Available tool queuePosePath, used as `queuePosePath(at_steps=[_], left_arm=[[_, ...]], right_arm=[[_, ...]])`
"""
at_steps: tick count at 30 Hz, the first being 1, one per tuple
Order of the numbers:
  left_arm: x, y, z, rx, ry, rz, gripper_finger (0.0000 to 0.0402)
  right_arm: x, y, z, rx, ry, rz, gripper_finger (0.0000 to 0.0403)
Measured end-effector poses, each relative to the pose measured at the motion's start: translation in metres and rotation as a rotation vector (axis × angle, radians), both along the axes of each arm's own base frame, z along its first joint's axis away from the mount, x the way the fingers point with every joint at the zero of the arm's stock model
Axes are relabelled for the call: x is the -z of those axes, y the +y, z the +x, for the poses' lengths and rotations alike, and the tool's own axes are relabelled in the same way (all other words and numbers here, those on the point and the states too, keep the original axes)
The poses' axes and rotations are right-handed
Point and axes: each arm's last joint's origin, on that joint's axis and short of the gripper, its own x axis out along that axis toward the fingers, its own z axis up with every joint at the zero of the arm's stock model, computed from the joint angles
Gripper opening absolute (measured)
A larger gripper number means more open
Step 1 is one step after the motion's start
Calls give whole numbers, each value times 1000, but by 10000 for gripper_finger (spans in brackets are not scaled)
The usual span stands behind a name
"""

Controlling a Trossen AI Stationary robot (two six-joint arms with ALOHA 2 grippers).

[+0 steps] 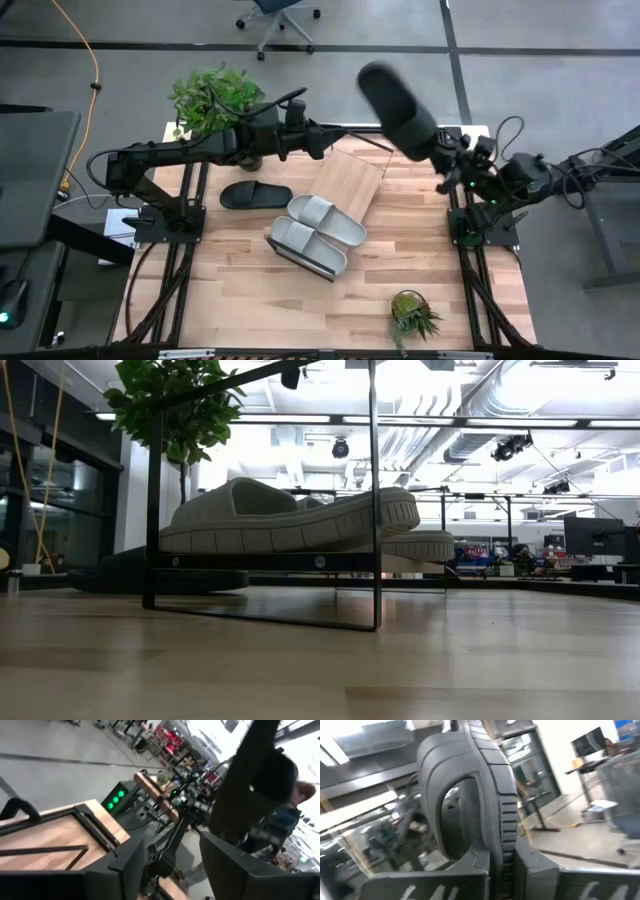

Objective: Pick and place slides into the shelf
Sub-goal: Put the bottom black slide on the shelf

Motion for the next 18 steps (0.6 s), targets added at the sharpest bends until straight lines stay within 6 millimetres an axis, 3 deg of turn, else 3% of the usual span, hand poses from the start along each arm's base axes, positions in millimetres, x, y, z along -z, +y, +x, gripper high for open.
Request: queuePosePath(at_steps=[5,11,18], left_arm=[[5,-3,0,111,43,-23,196],[6,-17,4,340,54,-26,178],[3,-54,1,499,106,0,140]], right_arm=[[-2,-7,-20,17,30,64,7],[28,-14,-44,-17,114,333,7],[47,-10,-38,-100,190,506,6]])
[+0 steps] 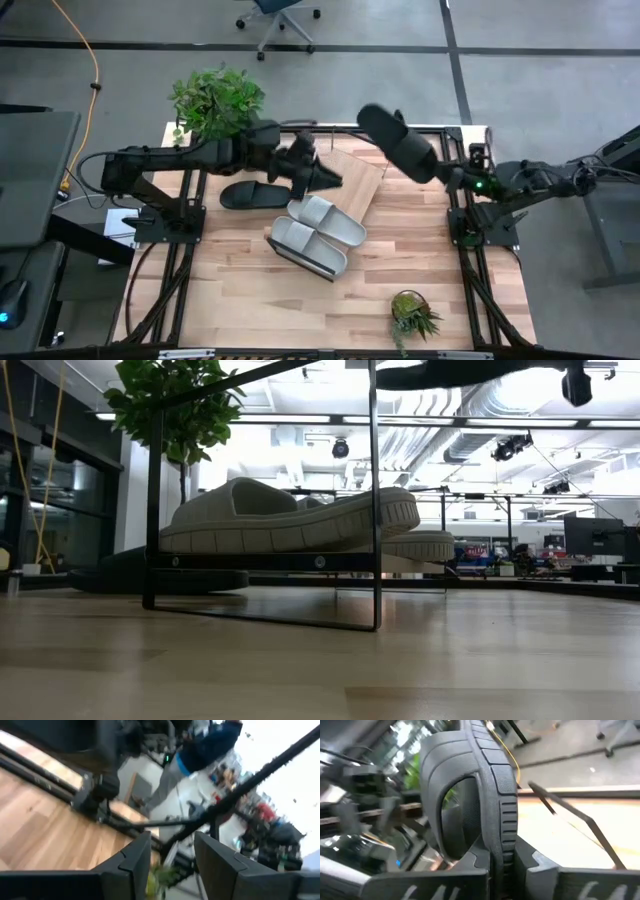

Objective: Pick and place slides into the shelf
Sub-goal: Put the bottom black slide on the shelf

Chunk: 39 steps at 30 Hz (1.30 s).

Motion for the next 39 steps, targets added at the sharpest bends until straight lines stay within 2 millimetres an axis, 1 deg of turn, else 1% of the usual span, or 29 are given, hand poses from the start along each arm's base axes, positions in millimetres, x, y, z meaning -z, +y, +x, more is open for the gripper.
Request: queuePosePath(at_steps=[2,6,9,11,13,18,20,23,25,28,31,37,39], left_arm=[[0,-11,-1,5,17,28,130],[-2,-32,-10,-8,70,86,115],[-3,-47,-17,-26,107,134,109],[-2,-56,-22,-30,144,156,106],[-3,-64,-30,-25,171,170,106],[-9,-79,-50,-41,214,203,107],[-14,-85,-57,-50,197,213,108],[-19,-90,-66,-48,187,221,108],[-20,-92,-72,-44,198,227,108],[-21,-94,-76,-48,205,233,108],[-21,-92,-79,-49,215,241,108],[-19,-92,-79,-41,235,267,108],[-18,-92,-80,-39,242,270,108]], right_arm=[[4,1,5,5,36,16,6],[15,3,15,11,113,83,6],[23,5,26,-3,153,119,6],[33,6,34,-24,159,141,6],[44,5,41,-32,135,174,6],[78,0,55,-41,2,270,6],[92,-2,59,-62,-51,333,6],[113,-4,64,-69,-85,414,6],[122,-7,65,-47,-80,446,6],[129,-14,67,-15,-62,461,6],[132,-21,69,-2,-49,480,6],[143,-39,76,-28,36,511,6],[144,-45,78,-39,39,511,5]])
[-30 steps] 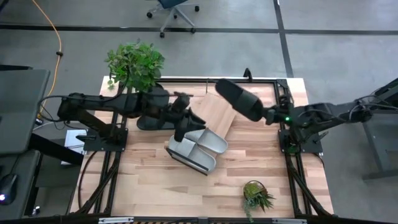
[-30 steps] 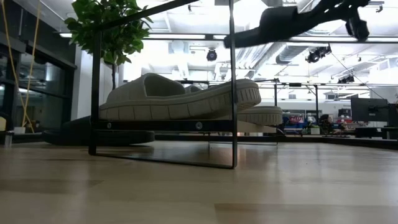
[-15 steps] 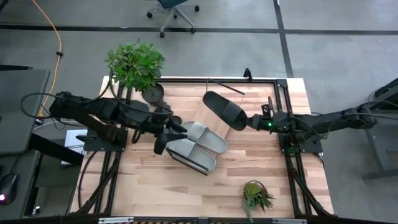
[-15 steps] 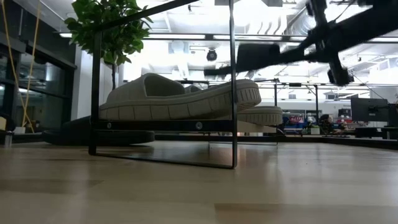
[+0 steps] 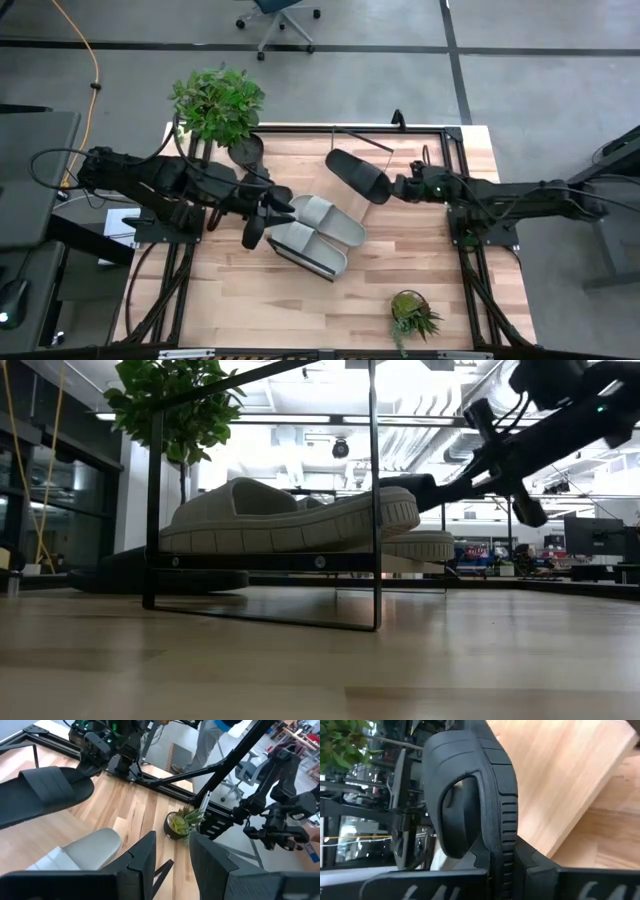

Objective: Pick and place slides into the shelf
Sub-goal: Put the bottom black slide on the shelf

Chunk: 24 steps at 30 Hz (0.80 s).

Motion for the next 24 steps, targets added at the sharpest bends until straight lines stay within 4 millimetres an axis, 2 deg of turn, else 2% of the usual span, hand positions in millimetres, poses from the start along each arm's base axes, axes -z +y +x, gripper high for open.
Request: queuePosePath(at_steps=[13,24], left_arm=[[3,0,-1,-1,35,9,108],[3,0,-1,-4,34,9,108]], right_arm=[[17,-36,2,-16,76,28,5],[24,-49,3,9,96,35,5]])
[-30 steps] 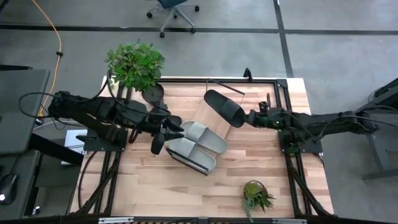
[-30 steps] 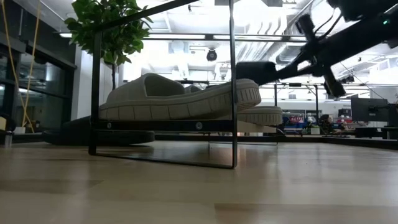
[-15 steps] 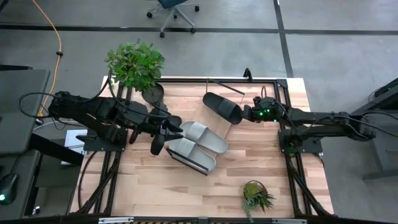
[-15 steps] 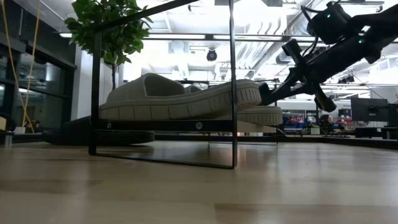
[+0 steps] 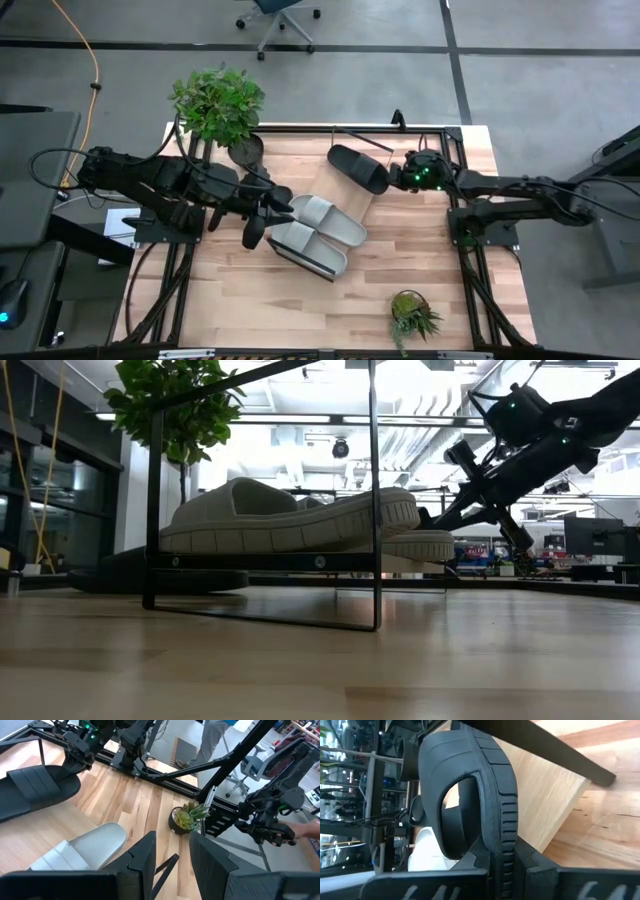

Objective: Pick and place slides into the shelf
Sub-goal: Put the bottom black slide on the shelf

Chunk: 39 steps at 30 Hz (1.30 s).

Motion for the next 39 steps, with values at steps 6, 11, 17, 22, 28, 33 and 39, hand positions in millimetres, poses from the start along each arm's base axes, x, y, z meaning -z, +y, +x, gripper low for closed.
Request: queuePosePath(at_steps=[6,11,17,22,28,33,39], left_arm=[[0,0,0,0,-1,0,108],[0,0,0,-2,-1,-3,108],[0,0,0,-5,-2,-10,108],[0,0,0,-6,-2,-11,108],[0,0,0,-6,-2,-12,108],[0,0,0,-6,-2,-12,108],[0,0,0,-6,-2,-12,108]], right_arm=[[3,-2,4,1,-3,-1,5],[5,-3,5,4,4,0,5],[5,-3,4,24,12,-11,7],[6,-4,4,36,21,-13,27],[7,-4,3,54,36,-8,31],[7,-4,3,59,38,-18,39],[7,-4,3,73,41,-17,74]])
